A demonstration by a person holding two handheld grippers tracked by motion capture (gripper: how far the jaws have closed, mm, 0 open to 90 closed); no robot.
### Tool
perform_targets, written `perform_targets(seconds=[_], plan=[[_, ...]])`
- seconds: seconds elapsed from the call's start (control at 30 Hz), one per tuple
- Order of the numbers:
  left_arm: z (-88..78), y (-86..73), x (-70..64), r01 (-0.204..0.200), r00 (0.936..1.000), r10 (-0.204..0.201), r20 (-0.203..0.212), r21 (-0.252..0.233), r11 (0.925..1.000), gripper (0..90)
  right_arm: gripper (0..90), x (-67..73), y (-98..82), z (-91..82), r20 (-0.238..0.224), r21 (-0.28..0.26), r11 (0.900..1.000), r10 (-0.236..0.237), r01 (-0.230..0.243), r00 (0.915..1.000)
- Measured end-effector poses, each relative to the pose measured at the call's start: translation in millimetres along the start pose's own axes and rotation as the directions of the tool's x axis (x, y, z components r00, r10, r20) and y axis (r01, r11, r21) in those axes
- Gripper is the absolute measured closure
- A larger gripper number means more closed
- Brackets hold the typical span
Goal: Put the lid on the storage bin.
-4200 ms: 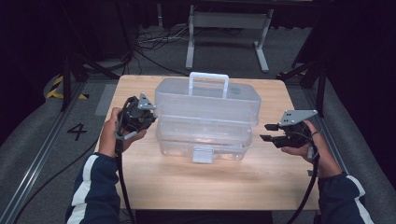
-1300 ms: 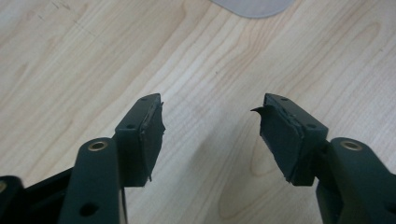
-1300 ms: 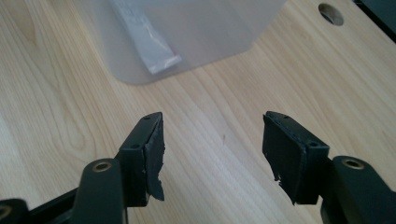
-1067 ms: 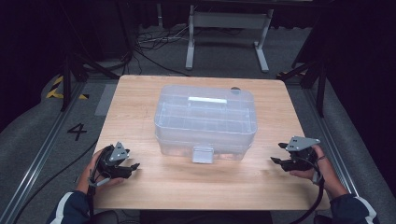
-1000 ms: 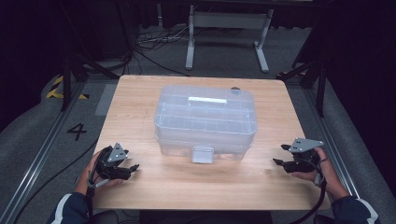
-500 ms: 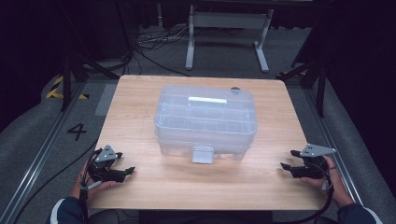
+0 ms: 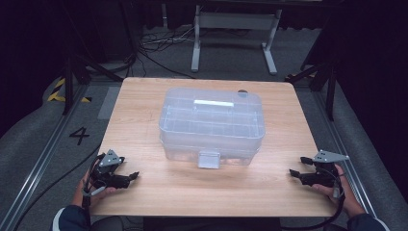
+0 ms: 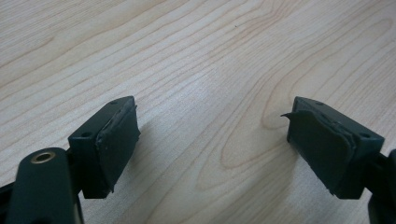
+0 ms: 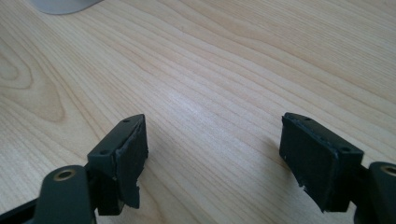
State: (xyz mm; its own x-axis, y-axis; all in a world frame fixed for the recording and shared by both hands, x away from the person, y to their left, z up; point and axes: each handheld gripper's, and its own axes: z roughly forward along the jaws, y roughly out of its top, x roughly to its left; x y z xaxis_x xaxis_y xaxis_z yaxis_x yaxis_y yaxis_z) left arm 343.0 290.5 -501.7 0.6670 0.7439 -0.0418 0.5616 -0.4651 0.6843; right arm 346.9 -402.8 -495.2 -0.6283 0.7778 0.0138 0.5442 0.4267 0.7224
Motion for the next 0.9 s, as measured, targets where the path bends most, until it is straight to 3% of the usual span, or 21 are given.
perform_targets(seconds=[0.9], plan=[[1.1, 0.9, -1.0, 0.008, 0.9999, -0.007, -0.010, 0.005, 1.0000, 14.8, 23.2, 0.1, -0.1, 0.0, 0.006, 0.000, 1.000, 0.004, -0.004, 1.0000]])
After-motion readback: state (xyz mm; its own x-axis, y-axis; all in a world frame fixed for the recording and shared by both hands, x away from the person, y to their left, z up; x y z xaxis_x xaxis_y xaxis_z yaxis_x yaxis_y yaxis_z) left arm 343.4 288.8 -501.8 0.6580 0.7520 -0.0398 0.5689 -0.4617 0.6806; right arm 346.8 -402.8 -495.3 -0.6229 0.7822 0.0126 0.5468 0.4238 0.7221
